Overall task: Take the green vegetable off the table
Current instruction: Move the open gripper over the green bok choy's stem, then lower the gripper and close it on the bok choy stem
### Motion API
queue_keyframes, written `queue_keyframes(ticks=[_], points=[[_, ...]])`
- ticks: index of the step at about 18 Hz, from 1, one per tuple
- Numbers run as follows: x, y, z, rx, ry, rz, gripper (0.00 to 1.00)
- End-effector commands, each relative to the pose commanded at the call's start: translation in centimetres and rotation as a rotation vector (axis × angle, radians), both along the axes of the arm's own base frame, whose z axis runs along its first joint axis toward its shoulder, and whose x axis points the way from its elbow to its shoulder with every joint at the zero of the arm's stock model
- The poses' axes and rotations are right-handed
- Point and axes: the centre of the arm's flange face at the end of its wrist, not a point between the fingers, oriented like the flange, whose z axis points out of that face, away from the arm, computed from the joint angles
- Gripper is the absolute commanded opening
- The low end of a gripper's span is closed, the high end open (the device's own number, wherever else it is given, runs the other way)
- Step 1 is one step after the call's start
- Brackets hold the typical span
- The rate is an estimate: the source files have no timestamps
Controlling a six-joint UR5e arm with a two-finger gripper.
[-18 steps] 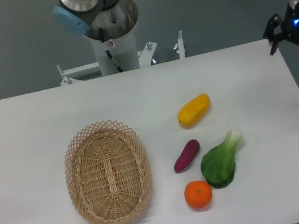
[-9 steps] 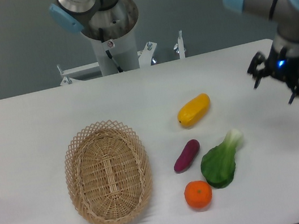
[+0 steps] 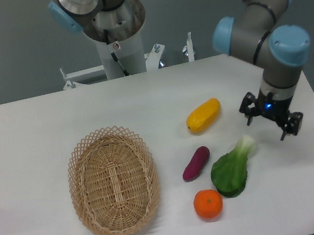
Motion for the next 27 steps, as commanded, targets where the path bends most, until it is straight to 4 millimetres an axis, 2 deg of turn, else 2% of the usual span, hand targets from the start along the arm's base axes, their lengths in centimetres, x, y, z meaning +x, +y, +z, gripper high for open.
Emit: queue_keyframes(ticks=[4, 8, 12, 14, 16, 17, 21, 27], points=[[1.1, 1.2, -1.4, 0.003, 0.014, -0.026, 1.00], [1.8, 0.9, -2.5, -0.001, 0.009, -0.026, 1.00], [1.9, 0.8, -2.6, 0.002, 0.017, -0.024, 1.00], [1.8, 1.0, -2.9, 0.010, 0.034, -0.023, 0.90], [1.7, 0.9, -2.9, 0.012, 0.036, -0.023, 0.68], [1.6, 1.0, -2.7, 0.014, 0.039, -0.023, 0.61], [1.4, 1.0, -2.4, 0.016, 0.044, -0.021, 0.39], [0.8, 0.9, -1.2, 0.028, 0.066, -0.018, 0.36]])
